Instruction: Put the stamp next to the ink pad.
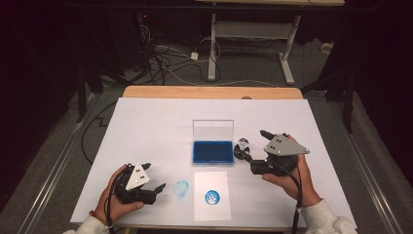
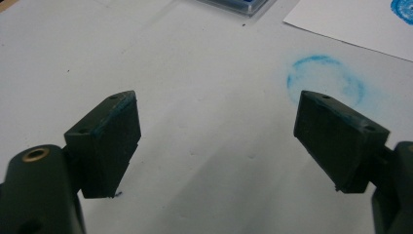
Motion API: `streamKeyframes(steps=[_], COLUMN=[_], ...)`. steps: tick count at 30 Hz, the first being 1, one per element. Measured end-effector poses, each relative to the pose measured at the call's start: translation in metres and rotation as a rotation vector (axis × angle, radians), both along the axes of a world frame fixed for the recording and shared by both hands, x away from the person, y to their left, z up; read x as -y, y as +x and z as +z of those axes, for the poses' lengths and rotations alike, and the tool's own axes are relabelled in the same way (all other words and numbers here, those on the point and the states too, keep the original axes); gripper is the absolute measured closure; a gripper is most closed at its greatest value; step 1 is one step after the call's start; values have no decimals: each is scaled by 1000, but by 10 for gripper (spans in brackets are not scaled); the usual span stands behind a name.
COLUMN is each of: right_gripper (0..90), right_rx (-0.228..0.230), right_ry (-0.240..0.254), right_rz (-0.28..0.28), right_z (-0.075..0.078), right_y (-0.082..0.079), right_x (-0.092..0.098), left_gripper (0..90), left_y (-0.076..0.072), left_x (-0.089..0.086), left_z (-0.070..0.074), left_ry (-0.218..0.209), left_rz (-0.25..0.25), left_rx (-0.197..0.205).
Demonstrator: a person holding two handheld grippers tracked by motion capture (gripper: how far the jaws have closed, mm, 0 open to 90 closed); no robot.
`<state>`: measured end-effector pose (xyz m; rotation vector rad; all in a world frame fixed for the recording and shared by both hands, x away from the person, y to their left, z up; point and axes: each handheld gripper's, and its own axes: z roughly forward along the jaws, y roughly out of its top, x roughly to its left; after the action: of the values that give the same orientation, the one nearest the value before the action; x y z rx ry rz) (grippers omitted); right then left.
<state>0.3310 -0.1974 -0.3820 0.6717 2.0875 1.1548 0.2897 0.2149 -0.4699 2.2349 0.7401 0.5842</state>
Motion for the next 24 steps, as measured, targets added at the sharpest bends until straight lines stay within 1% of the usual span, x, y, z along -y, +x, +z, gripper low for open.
streamKeyframes(steps=[4, 7, 9, 11, 13, 16, 18, 21, 24], right_gripper=[173, 173, 173, 174, 173, 172, 169, 169, 170], right_rx=[6, 5, 3, 8, 9, 26, 28, 28, 45], right_ry=[-15, -14, -11, 1, 13, 5, 7, 10, -5], right_rz=[-3, -2, -4, -14, -11, -17, -16, -16, -32], right_z=[-2, -5, -7, -8, -9, -13, -15, -17, -19], right_y=[-4, -7, -8, -9, -11, -14, -16, -19, -22], right_x=[3, 6, 8, 10, 12, 15, 17, 21, 24], left_gripper=[169, 169, 169, 169, 170, 169, 169, 169, 169], left_y=[0, 0, 0, 0, 0, 0, 0, 0, 0], left_x=[0, 0, 0, 1, 1, 0, 0, 0, 0], left_z=[0, 0, 0, 0, 0, 0, 0, 0, 0], left_ry=[0, 2, 4, 7, 6, 6, -3, -3, 1], left_rz=[-1, -2, -2, -2, -2, 0, 4, 6, 5], left_rx=[0, 1, 0, 0, 0, 0, -3, -2, -2])
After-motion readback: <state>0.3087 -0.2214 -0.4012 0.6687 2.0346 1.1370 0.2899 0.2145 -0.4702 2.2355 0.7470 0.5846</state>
